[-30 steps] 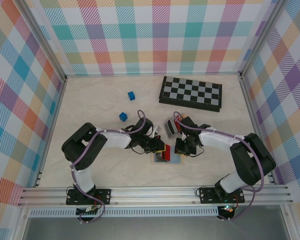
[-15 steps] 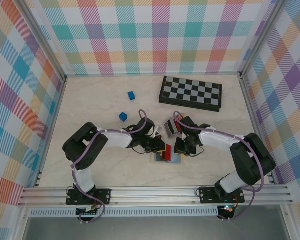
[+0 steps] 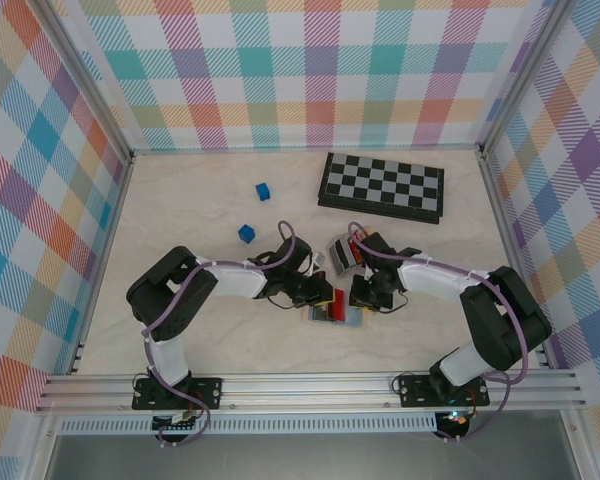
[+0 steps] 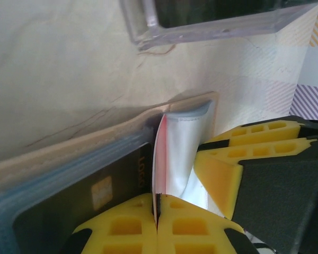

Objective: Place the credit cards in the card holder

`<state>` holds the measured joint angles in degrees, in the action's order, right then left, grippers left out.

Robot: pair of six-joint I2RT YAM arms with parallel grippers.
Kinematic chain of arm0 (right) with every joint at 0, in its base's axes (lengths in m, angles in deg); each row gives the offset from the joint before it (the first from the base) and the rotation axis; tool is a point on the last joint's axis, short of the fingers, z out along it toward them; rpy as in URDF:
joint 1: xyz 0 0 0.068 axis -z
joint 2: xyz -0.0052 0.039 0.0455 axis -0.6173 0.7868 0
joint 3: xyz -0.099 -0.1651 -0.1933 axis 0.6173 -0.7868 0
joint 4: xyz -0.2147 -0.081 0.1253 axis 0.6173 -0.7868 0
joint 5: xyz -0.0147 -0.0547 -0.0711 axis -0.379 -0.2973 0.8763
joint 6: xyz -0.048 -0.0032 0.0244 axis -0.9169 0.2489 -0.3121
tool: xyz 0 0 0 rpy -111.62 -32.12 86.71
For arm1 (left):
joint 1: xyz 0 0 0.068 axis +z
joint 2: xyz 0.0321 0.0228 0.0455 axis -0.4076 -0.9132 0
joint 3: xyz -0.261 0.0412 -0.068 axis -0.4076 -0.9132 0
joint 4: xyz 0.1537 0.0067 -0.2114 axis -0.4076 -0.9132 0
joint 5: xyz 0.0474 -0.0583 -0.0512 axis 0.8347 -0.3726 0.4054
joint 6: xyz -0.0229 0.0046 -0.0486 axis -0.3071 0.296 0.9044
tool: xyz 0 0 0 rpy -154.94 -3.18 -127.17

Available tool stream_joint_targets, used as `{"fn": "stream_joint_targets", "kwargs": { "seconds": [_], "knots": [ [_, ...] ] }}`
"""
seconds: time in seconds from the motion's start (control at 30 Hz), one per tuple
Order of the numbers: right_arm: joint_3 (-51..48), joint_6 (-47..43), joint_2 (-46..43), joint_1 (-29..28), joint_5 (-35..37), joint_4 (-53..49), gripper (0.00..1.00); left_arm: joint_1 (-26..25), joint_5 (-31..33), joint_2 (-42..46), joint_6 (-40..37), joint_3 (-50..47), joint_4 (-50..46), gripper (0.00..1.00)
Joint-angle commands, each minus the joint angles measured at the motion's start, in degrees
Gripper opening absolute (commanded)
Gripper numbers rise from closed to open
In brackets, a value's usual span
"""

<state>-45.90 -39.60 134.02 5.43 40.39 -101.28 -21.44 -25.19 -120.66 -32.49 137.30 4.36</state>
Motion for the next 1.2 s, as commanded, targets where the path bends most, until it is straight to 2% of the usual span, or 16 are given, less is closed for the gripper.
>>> {"fn": "stream_joint_targets", "kwargs": {
  "seconds": [0.0,0.37,0.63,0.8,0.93,1.17],
  "knots": [
    [-1.0,1.2,0.9,0.0,1.9,0.5,0.19,-2.8,-0.1,-2.5,-2.2,1.3,-4.4,0.06],
    [-0.2,1.9,1.1,0.0,3.2,-0.2,0.2,-2.8,1.9,-0.5,-6.9,2.2,-13.8,0.07],
    [-0.5,2.0,1.6,0.0,3.2,0.4,0.2,-1.8,3.6,1.4,-8.3,0.8,-16.8,0.07],
    [-0.5,2.1,1.8,0.0,2.6,0.6,0.2,-1.6,3.1,1.1,-8.4,0.9,-16.3,0.09],
    [-0.8,2.1,1.9,0.0,1.8,1.6,0.2,-1.8,0.1,-1.2,-6.2,1.6,-10.3,0.12],
    [-1.0,2.8,0.9,0.0,1.7,2.0,0.22,-2.3,-1.1,-3.9,-7.7,4.6,-11.2,0.13]
  ]
}}
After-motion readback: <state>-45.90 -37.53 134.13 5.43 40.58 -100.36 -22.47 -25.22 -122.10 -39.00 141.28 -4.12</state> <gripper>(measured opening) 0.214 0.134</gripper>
